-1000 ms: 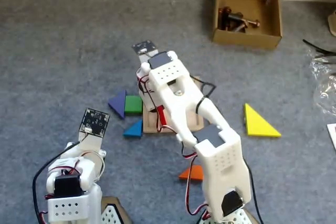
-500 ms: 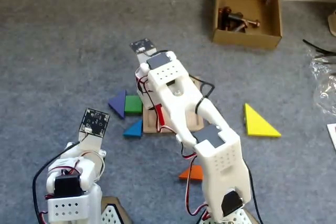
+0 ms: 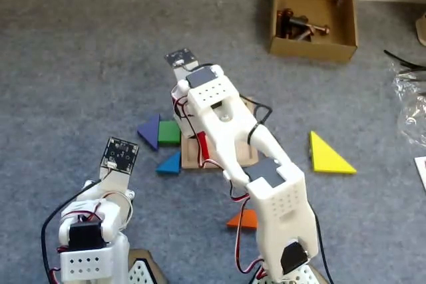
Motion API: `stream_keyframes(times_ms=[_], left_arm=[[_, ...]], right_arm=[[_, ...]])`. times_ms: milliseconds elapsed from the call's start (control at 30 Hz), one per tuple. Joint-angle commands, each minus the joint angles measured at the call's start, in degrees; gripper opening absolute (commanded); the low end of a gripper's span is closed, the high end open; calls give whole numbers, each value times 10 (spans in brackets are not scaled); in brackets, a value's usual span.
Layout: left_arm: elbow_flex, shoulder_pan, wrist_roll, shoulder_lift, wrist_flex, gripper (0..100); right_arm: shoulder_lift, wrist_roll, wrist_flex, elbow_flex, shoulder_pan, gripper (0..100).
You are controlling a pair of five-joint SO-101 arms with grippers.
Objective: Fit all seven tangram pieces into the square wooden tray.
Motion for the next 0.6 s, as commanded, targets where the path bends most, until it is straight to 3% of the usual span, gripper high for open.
stream_keyframes(times_ms=[0, 567], left_arm=[[12, -7, 4, -4, 4, 14], [12, -7, 4, -4, 4, 14]], right_arm=[[-7, -4, -8, -24, -4, 67], [-10, 0, -4, -29, 44, 67]])
